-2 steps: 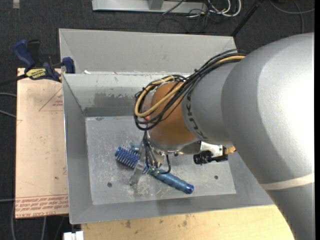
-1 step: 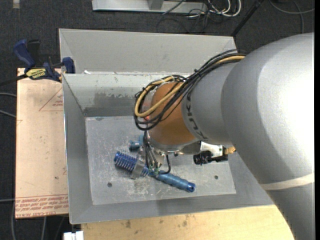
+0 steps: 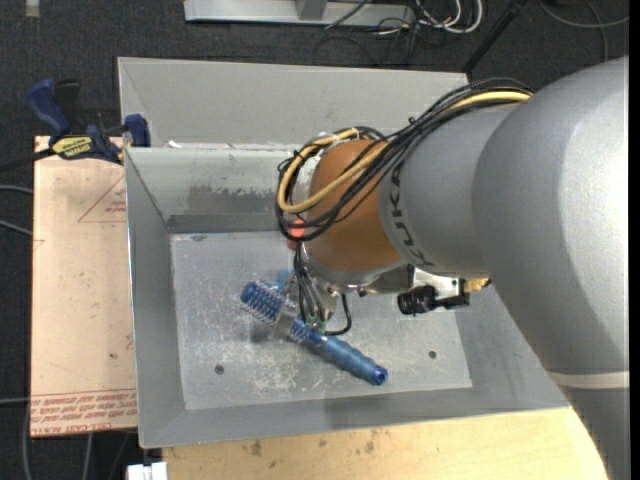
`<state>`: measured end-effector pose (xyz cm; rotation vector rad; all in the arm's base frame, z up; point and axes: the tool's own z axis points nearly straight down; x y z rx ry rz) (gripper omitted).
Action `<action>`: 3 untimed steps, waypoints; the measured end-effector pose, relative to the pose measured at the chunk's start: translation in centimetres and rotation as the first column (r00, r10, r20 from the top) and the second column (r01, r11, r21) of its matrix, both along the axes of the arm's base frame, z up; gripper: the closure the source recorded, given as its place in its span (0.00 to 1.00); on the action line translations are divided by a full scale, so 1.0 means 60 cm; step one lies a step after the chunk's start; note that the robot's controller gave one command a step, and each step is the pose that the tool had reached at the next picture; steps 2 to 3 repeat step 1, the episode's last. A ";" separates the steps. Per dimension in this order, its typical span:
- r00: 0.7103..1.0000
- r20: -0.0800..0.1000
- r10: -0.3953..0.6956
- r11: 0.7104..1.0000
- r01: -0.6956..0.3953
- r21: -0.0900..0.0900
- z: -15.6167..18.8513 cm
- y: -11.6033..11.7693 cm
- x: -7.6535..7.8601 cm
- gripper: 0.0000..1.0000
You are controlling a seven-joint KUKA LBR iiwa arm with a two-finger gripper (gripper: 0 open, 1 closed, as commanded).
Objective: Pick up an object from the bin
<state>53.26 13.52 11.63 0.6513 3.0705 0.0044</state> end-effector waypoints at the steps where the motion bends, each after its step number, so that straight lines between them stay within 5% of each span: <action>1: 1.000 0.004 0.003 1.000 -0.003 0.001 0.133 0.001 0.003 1.00; 3: 1.000 0.004 0.003 1.000 -0.003 0.001 0.133 0.001 0.003 1.00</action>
Offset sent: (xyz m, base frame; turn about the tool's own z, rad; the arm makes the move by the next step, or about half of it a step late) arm -0.0001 0.0000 0.0766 0.0000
